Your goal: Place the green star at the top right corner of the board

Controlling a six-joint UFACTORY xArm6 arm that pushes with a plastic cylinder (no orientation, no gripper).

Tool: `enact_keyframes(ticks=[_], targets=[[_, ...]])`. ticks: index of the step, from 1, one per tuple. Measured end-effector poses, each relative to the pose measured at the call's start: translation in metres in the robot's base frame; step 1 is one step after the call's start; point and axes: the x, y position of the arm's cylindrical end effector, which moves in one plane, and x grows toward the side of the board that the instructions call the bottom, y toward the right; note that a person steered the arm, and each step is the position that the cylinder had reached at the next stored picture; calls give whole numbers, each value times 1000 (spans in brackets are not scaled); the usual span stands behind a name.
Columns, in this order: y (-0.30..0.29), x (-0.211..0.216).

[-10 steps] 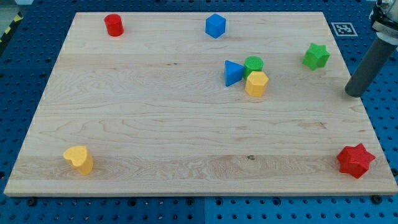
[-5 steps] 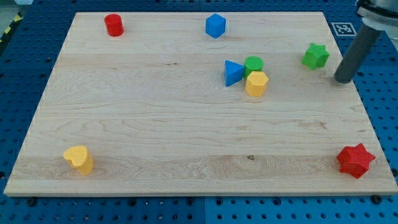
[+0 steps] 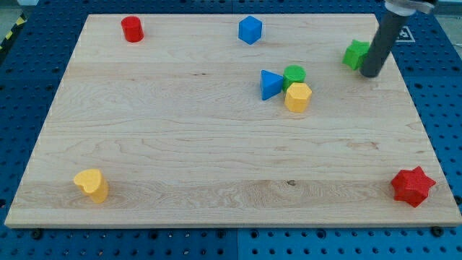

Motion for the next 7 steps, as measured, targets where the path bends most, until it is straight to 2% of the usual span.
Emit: enact_keyframes(ticks=[2, 4, 6, 7], targets=[[4, -75], [-6, -21], [-16, -85], [-27, -80]])
